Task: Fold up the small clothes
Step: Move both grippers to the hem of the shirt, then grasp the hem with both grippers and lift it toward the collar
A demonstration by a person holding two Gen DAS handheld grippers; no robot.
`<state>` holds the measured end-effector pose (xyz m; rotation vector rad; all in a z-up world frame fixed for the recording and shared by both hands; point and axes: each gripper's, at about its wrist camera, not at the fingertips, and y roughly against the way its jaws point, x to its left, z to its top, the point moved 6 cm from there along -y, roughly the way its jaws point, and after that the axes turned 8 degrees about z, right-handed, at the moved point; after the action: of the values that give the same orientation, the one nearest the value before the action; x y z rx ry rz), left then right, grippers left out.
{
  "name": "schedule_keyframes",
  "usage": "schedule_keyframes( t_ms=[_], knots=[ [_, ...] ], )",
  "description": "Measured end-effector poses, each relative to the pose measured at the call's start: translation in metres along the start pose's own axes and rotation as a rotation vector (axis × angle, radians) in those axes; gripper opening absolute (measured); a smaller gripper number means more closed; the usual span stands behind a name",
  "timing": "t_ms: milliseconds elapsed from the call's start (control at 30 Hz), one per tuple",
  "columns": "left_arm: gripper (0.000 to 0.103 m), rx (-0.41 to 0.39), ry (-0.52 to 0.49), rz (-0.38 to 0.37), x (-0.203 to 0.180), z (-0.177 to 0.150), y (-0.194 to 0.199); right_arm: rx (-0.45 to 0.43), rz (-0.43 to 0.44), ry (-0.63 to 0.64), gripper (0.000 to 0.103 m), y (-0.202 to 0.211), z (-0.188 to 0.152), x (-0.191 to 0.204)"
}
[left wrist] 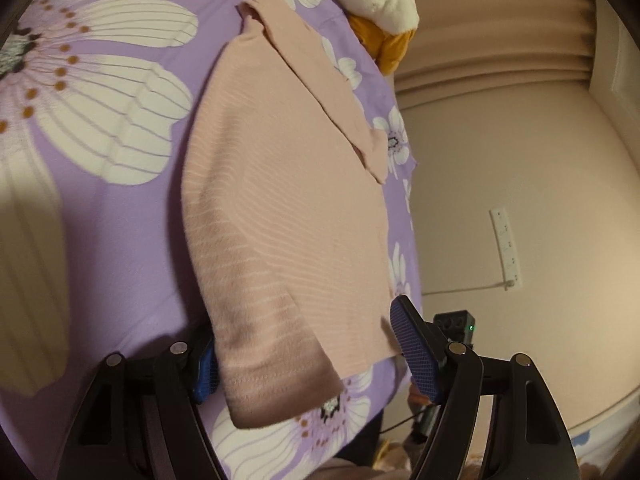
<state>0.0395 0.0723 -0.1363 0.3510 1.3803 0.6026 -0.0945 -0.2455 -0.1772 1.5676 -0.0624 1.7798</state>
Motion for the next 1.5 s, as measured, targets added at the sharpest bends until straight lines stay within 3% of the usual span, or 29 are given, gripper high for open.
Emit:
schedule_keyframes(
  t_ms=[300,567,767,800,967,1100,1167,1333,1500],
  knots=[
    [0.076,-0.051,0.032,-0.11,-0.004,-0.001,0.025,0.009,-0.021,0.009,0.049,0.002,0.002,-0.001],
    [0.074,-0.045,0.081,-0.103,0.007,0.01,0.004,-0.021,0.002,-0.016,0.05,-0.005,0.012,-0.004],
    [0.056,-0.049,0.078,-0.054,0.011,0.01,0.001,-0.017,-0.007,-0.006,0.047,-0.006,0.01,0.0],
    [0.047,-0.045,0.072,-0.027,0.012,0.007,0.003,-0.012,-0.011,0.0,0.045,-0.005,0.008,0.0],
    [0.032,-0.026,0.09,0.06,0.03,-0.002,0.009,-0.018,-0.035,0.007,0.031,-0.001,0.001,-0.005],
    [0.014,-0.006,0.115,0.121,0.038,0.001,0.001,-0.03,-0.075,0.014,0.014,-0.008,0.005,-0.006],
    [0.012,-0.011,0.121,0.135,0.038,0.004,-0.002,-0.035,-0.093,0.024,0.007,-0.012,0.007,-0.004],
    [0.006,-0.042,0.1,0.172,0.031,0.006,0.004,-0.062,-0.073,0.048,0.005,-0.009,0.012,0.01],
    [0.001,-0.089,0.008,0.11,-0.003,0.013,0.013,-0.137,0.008,0.112,0.004,0.007,0.024,0.039]
  ],
)
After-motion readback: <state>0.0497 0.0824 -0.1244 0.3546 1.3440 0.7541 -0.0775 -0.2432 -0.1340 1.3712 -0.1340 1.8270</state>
